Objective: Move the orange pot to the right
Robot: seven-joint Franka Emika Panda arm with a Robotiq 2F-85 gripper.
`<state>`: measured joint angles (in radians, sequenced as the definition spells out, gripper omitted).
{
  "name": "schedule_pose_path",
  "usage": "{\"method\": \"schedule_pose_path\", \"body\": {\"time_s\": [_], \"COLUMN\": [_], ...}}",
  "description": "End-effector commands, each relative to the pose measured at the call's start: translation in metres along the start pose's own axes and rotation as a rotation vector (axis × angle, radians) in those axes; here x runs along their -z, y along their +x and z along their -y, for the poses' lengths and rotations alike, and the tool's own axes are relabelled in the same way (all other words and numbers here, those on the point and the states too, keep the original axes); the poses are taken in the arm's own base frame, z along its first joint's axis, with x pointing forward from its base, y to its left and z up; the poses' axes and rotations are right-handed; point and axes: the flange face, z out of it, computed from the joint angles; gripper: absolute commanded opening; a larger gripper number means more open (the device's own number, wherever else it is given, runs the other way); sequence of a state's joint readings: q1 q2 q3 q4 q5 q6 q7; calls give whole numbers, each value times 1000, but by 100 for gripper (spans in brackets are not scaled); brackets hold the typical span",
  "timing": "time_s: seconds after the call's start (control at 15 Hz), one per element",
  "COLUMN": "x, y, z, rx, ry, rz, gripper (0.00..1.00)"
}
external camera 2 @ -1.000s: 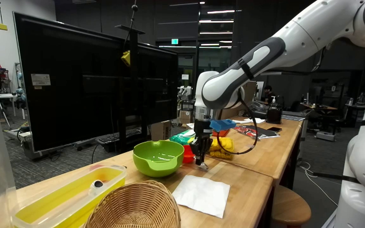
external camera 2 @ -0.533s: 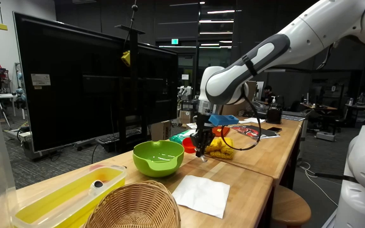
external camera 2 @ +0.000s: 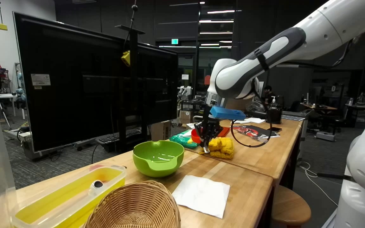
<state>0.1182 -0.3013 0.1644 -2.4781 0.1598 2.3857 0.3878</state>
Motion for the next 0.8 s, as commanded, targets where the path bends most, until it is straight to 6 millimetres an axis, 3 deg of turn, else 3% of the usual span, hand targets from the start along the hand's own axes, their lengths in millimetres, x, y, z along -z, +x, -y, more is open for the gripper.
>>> {"method": "schedule_pose_path", "body": {"time_s": [0.0,0.47,0.73], "x": [23,49,50], "y": [-18,-39,-45], "z": [-25,-61,-80], "rx": [-169,-428,-538], "ry": [30,97,148], "rz": [-58,-114,-118], "gripper": [4,4,4]}}
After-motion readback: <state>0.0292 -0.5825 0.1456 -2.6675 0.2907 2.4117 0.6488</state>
